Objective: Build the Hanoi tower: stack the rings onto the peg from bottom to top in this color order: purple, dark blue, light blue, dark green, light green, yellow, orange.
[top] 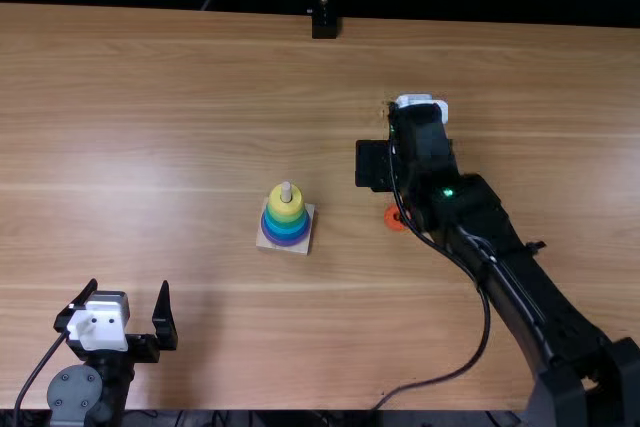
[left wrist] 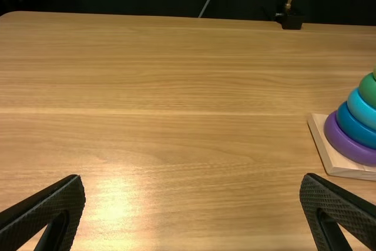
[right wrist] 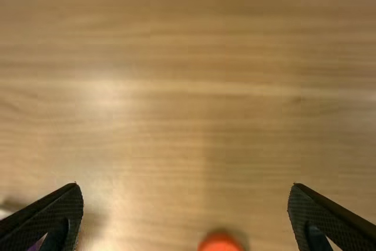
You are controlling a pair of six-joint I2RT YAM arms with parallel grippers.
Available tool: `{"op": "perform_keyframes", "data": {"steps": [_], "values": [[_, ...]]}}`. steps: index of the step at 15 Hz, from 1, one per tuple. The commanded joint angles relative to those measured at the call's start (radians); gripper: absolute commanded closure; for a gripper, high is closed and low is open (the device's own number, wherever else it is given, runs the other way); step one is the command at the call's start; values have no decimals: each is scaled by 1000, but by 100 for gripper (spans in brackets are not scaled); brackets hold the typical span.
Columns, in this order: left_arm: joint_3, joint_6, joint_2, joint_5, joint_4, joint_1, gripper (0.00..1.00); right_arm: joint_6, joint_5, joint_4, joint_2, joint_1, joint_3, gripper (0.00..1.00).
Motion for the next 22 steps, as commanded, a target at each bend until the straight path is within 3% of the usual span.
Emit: {"op": "perform_keyframes", "data": {"steps": [1, 2, 5, 6, 10, 13, 20, 22], "values": [[-101, 13, -12, -4, -84, 8, 0, 25, 18, 18, 2, -31, -48, 0], [-101, 13, -12, -4, -86, 8, 0, 40, 20, -1, 5, -42, -47, 0], [-101, 13, -12, -4, -84, 8, 0, 137, 18, -190, 83, -43, -7, 0], [-101, 13, -12, -4, -86, 8, 0, 150, 11, -249, 127, -43, 27, 0], [-101, 13, -12, -4, -86, 8, 0, 143, 0, -367, 230, -42, 107, 0], [-101, 13, -12, -4, -86, 8, 0, 141, -28, -380, 284, -42, 139, 0], [-101, 13, -12, -4, -84, 8, 0, 150, -33, -395, 347, -39, 153, 0], [-101, 13, -12, -4, -86, 10, 0, 152, -32, -395, 354, -39, 157, 24]]}}
